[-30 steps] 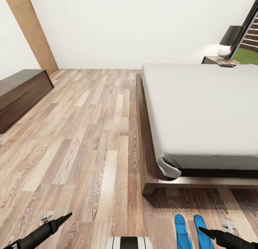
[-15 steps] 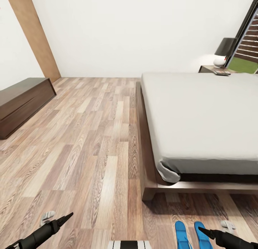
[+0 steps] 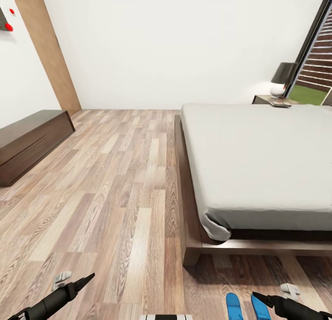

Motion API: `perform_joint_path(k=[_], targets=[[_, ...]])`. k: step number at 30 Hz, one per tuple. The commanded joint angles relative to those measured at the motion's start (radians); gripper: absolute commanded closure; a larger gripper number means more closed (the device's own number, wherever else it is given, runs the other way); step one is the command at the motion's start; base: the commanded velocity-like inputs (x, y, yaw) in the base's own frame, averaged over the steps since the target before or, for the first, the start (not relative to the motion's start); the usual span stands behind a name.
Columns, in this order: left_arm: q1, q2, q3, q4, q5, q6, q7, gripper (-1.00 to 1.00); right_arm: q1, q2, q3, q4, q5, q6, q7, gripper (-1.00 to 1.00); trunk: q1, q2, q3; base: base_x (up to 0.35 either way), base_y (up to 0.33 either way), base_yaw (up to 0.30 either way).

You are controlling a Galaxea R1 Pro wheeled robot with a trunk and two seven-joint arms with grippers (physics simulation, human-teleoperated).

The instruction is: In the bedroom, move the book from the bed onto either nightstand, and place the two sandals side by side next to the bed.

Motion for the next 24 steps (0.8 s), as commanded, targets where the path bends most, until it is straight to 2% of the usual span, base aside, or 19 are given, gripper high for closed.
perform_joint_path(k=[1, 9, 12, 21, 24], targets=[[0.000, 0.000, -0.009, 0.001, 0.009, -0.005, -0.002, -1.00, -0.001, 0.000, -0.003, 0.000, -0.002, 0.006, 0.004, -1.00, -0.001, 0.000, 0.003, 0.000, 0.000, 0.000], [0.000, -0.002, -0.009, 0.001, 0.009, -0.005, 0.022, -1.00, 0.000, 0.001, -0.003, 0.000, -0.001, 0.006, 0.004, -1.00, -0.004, 0.002, 0.034, 0.000, 0.000, 0.000], [0.000, -0.011, -0.009, 0.001, 0.008, -0.005, 0.041, -1.00, -0.001, 0.005, -0.003, 0.000, -0.001, 0.006, 0.004, -1.00, -0.006, 0.003, 0.046, 0.000, 0.000, 0.000], [0.000, -0.015, -0.009, 0.001, 0.008, -0.005, 0.050, -1.00, 0.000, 0.008, -0.003, 0.000, 0.000, 0.005, 0.004, -1.00, -0.010, 0.005, 0.081, 0.000, 0.000, 0.000], [0.000, -0.016, -0.009, 0.001, 0.008, -0.005, 0.050, -1.00, 0.000, 0.008, -0.003, 0.000, 0.000, 0.005, 0.004, -1.00, -0.021, 0.026, 0.090, 0.000, 0.000, 0.000]])
